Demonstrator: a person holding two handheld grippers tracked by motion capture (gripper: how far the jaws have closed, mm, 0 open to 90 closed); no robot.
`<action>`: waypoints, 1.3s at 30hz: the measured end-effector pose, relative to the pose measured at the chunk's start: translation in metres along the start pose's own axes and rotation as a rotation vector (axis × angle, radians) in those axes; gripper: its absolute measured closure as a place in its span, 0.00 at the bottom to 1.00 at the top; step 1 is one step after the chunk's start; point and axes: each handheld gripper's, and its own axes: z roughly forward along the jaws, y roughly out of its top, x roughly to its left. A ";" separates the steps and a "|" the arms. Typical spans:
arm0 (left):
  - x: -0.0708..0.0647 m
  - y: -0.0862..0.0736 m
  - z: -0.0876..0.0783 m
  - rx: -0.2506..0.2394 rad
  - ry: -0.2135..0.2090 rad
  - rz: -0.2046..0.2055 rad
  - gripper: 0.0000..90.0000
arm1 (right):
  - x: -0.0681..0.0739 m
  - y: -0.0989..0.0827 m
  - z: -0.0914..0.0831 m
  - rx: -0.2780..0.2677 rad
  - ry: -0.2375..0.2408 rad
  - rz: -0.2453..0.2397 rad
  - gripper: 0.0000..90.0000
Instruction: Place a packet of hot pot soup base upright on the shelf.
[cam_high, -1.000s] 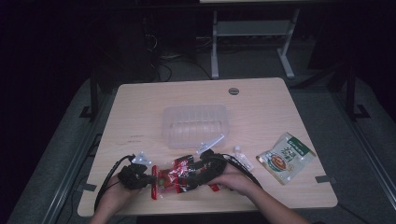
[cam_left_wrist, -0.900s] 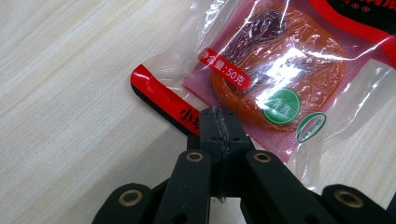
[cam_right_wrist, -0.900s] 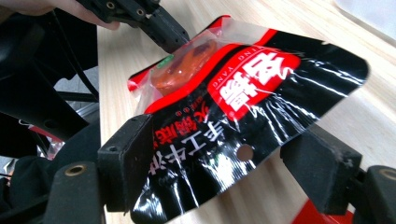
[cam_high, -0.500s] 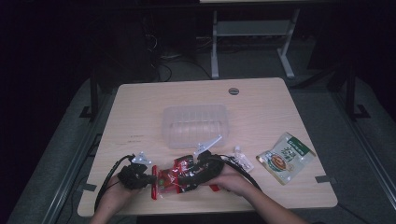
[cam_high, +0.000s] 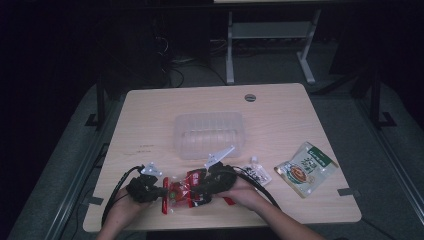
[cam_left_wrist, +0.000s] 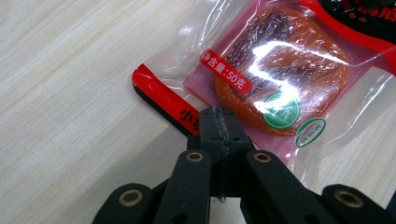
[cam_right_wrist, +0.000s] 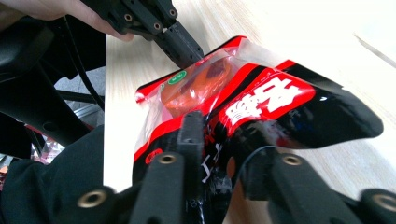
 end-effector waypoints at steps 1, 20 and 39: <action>0.000 0.000 0.000 0.000 0.000 0.000 1.00 | -0.001 0.001 0.001 0.001 -0.005 -0.012 0.87; 0.003 0.000 -0.002 -0.003 -0.015 0.027 1.00 | 0.001 0.002 -0.002 -0.028 0.043 -0.016 1.00; -0.013 0.011 -0.002 -0.066 -0.073 0.091 1.00 | 0.012 0.013 -0.022 -0.131 0.189 -0.049 1.00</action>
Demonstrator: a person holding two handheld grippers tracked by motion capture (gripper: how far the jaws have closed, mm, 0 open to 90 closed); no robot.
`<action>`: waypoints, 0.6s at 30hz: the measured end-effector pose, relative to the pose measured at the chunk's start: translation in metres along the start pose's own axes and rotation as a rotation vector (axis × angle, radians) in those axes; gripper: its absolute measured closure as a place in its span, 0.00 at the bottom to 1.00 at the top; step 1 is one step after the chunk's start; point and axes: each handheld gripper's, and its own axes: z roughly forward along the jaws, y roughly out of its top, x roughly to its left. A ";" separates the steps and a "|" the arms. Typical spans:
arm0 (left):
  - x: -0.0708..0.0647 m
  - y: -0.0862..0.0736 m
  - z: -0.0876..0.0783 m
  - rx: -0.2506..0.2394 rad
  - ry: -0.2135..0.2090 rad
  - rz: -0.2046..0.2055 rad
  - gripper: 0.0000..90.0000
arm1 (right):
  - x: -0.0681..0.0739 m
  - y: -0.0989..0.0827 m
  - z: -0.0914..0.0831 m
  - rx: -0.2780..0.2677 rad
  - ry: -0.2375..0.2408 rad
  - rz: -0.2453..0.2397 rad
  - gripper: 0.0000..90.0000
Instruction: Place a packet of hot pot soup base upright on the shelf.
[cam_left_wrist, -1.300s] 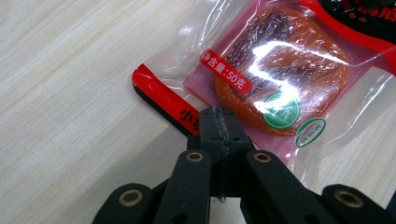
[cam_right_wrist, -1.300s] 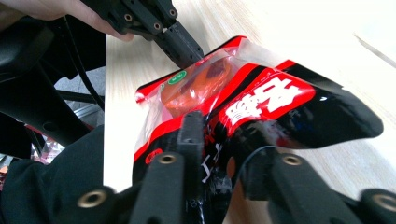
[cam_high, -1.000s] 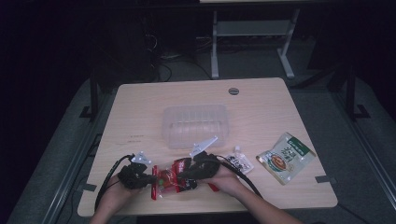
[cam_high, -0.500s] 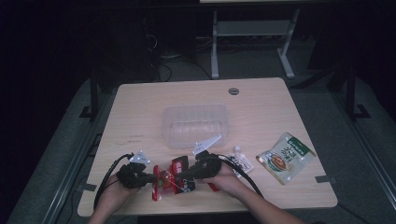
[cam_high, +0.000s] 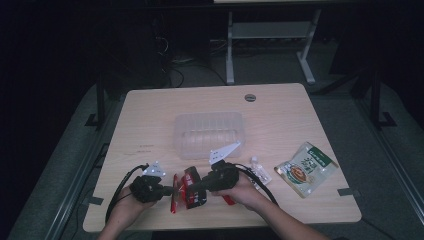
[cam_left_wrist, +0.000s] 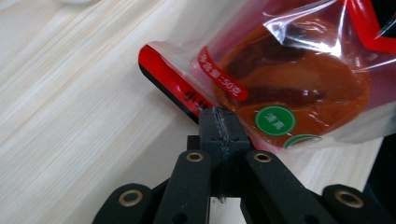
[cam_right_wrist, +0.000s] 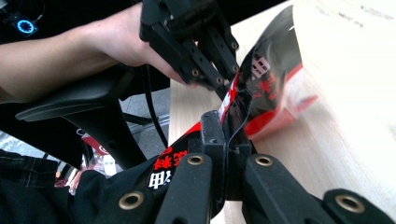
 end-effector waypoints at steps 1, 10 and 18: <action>-0.002 0.001 0.001 -0.007 -0.015 0.003 1.00 | 0.001 0.001 -0.001 -0.005 0.001 -0.001 1.00; -0.005 0.002 -0.003 -0.053 -0.031 0.016 0.93 | 0.000 0.006 -0.017 -0.036 -0.017 -0.008 1.00; -0.001 -0.001 -0.011 -0.078 0.005 0.016 0.82 | 0.000 0.008 -0.029 -0.066 -0.027 -0.003 1.00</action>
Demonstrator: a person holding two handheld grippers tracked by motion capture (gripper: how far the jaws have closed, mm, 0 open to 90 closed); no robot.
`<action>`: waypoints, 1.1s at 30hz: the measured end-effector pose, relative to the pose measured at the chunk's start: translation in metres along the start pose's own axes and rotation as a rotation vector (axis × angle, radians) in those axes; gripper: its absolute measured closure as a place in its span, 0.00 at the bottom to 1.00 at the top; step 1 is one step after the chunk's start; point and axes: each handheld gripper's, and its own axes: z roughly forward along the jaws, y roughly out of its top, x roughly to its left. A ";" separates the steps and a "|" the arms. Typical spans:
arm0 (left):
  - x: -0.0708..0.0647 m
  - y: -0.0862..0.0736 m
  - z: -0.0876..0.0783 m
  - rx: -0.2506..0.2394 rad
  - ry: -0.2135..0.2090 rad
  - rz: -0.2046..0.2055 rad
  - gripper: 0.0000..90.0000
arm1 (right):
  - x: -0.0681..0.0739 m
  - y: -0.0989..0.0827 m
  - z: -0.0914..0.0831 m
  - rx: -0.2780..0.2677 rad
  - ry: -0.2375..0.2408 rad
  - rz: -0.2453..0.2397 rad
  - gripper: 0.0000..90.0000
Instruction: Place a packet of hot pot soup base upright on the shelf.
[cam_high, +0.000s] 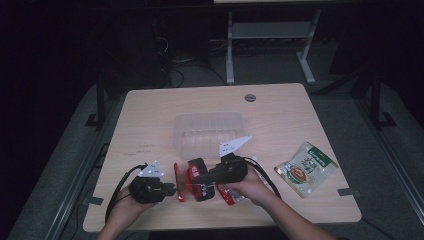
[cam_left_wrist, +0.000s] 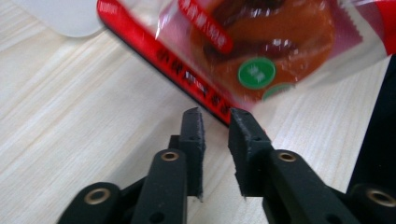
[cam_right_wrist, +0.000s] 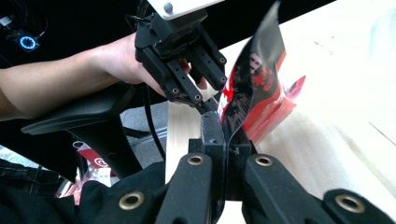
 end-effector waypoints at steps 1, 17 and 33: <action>0.001 0.000 0.000 -0.002 0.002 -0.001 0.80 | 0.000 0.001 -0.002 0.003 -0.001 -0.003 1.00; 0.006 -0.005 0.002 0.007 0.014 -0.014 0.60 | -0.004 0.013 -0.035 -0.056 -0.058 -0.018 1.00; 0.008 -0.007 0.003 0.023 0.002 -0.004 0.56 | -0.018 0.030 -0.059 -0.093 -0.135 -0.037 1.00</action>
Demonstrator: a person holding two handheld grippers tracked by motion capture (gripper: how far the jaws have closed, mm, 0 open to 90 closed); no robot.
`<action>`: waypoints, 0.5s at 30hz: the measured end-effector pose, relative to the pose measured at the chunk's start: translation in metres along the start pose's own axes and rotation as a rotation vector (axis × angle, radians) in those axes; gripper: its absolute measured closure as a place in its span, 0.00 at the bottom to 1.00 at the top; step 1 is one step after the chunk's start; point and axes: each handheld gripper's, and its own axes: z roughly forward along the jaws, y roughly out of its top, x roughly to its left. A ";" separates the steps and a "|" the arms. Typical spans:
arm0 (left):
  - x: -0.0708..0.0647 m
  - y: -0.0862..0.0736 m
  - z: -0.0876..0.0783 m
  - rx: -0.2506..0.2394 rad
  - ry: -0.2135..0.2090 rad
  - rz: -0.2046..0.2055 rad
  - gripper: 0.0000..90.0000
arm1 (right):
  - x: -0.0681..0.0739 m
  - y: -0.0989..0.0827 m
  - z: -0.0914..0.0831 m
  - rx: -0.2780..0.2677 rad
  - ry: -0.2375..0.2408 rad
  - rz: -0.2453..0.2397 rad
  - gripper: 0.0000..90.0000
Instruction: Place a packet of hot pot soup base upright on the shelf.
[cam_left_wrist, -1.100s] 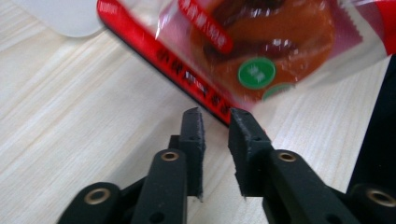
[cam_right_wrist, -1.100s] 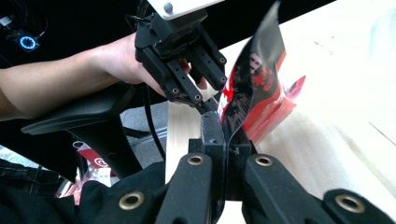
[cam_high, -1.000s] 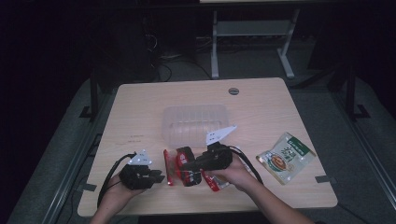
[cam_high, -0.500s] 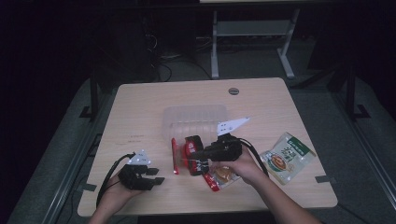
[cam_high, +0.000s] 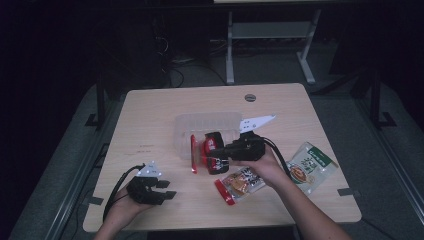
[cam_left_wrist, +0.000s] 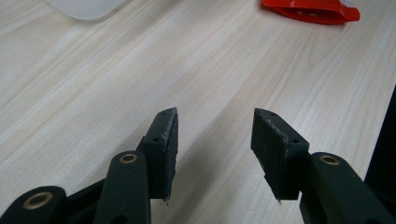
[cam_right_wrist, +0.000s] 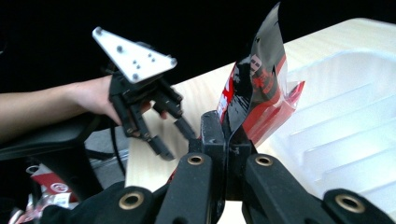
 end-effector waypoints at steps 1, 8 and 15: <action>0.000 0.000 0.000 0.001 -0.001 0.002 0.56 | -0.002 0.002 -0.001 -0.005 -0.008 0.004 1.00; 0.000 0.000 0.000 -0.021 0.002 0.000 0.49 | -0.014 0.012 -0.009 -0.027 -0.054 -0.002 1.00; -0.001 0.000 0.000 -0.030 0.009 0.006 0.39 | -0.025 0.019 -0.017 -0.037 -0.106 0.008 1.00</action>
